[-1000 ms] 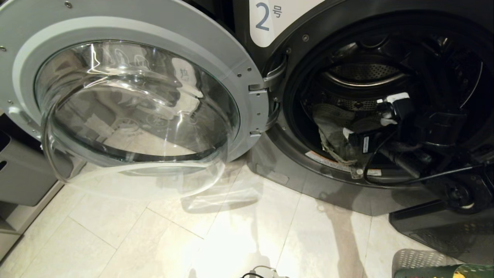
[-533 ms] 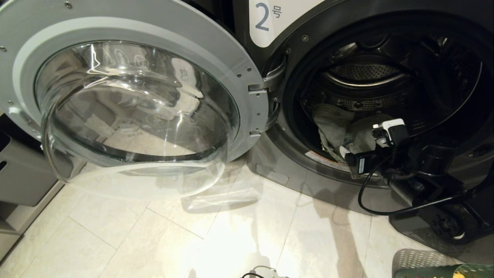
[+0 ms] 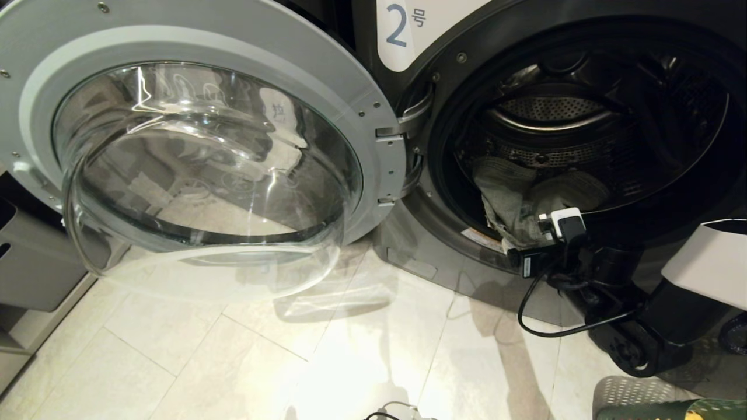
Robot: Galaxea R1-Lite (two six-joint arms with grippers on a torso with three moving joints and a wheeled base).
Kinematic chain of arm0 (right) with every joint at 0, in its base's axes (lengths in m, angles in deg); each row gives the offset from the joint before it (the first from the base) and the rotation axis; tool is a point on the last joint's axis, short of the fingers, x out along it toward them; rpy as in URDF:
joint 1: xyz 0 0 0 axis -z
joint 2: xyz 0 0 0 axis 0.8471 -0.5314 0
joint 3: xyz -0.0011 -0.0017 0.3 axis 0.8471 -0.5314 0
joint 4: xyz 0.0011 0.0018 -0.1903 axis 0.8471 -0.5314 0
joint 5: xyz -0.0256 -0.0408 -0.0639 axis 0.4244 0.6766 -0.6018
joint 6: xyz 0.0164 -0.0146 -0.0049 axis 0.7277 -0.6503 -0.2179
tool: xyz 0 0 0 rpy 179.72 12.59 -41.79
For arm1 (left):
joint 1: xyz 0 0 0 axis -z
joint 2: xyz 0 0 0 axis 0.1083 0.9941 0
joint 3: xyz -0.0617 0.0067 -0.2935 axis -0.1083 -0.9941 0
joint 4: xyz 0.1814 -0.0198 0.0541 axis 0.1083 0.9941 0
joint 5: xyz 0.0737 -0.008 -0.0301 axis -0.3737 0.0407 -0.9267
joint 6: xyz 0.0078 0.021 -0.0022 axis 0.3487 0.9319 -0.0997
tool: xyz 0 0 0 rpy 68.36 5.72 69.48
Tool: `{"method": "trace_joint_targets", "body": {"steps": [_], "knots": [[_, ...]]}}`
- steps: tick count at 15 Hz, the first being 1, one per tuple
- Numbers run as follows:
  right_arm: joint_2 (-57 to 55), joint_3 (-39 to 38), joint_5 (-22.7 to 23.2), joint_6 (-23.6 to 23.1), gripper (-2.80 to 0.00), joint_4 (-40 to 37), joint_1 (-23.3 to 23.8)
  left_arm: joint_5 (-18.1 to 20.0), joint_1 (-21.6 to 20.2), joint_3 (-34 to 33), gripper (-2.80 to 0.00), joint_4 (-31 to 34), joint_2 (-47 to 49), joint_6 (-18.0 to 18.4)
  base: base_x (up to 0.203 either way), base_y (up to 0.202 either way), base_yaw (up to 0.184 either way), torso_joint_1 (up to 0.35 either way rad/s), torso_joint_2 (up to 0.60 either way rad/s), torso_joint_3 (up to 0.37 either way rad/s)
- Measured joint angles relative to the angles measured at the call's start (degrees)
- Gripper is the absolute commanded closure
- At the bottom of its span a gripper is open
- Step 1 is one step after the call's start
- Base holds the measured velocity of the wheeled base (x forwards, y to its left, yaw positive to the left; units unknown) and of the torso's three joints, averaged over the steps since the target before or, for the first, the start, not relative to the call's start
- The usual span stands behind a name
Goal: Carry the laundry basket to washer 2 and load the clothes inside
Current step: Place the clothes into the washing machine
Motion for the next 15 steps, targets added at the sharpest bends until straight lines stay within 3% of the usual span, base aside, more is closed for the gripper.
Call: {"method": "trace_joint_targets", "body": {"steps": [6, 7, 15], "knots": [[-4.35, 4.78, 0.06, 0.13, -2.8, 0.13, 0.0, -0.12, -0.02, 0.0, 0.0, -0.05, 0.0, -0.19, 0.0, 0.0, 0.0, 0.0, 0.0, 0.0], [-5.22, 5.87, 0.04, 0.09, 0.0, 0.11, 0.0, -0.13, -0.02, 0.02, 0.0, -0.05, 0.0, -0.21, 0.0, 0.0, 0.0, 0.0, 0.0, 0.0], [-7.64, 10.44, -0.94, 0.0, 0.0, 0.05, 0.09, -0.21, -0.02, 0.05, 0.0, -0.07, 0.0, -0.36, 0.0, 0.0, 0.0, 0.0, 0.0, 0.0]]}}
